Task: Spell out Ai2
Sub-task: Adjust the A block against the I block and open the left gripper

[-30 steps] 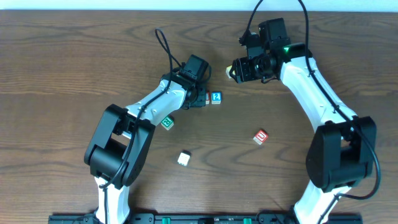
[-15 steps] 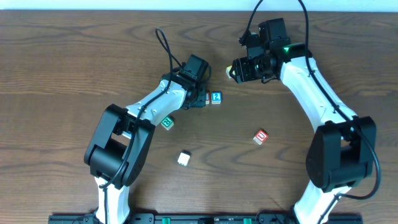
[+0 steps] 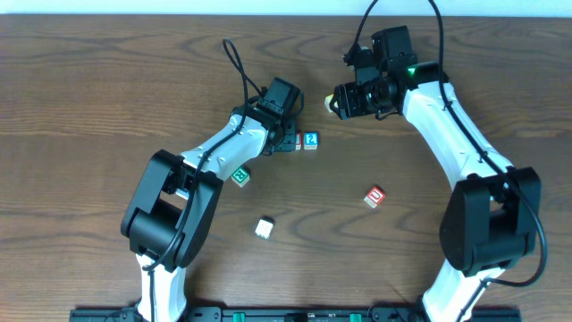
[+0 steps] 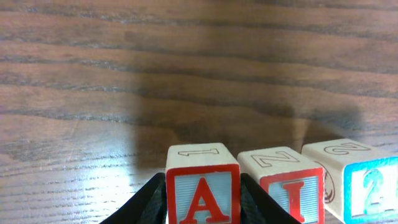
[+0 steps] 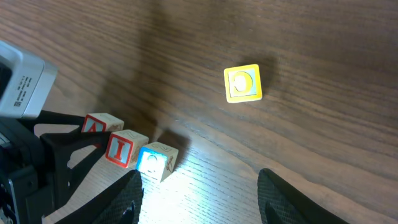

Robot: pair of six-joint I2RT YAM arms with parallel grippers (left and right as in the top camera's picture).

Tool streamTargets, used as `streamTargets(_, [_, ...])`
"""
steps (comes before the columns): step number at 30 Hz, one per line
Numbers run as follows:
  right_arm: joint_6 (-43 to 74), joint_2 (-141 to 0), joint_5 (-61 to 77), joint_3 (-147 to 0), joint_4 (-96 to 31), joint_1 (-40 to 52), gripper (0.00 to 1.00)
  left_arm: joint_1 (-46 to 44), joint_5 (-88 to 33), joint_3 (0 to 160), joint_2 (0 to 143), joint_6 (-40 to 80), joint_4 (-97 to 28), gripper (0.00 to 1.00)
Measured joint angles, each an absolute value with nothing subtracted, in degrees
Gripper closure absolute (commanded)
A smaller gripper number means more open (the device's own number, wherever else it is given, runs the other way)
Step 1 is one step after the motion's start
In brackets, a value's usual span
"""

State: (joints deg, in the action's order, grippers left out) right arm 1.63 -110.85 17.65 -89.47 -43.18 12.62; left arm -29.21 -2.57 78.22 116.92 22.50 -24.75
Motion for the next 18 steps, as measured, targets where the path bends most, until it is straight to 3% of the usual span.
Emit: streamTargets(18, [1.63, -110.85, 17.65, -89.47, -43.18, 12.62, 0.41, -29.21, -2.55, 78.19, 116.92, 22.48, -23.46, 0.62])
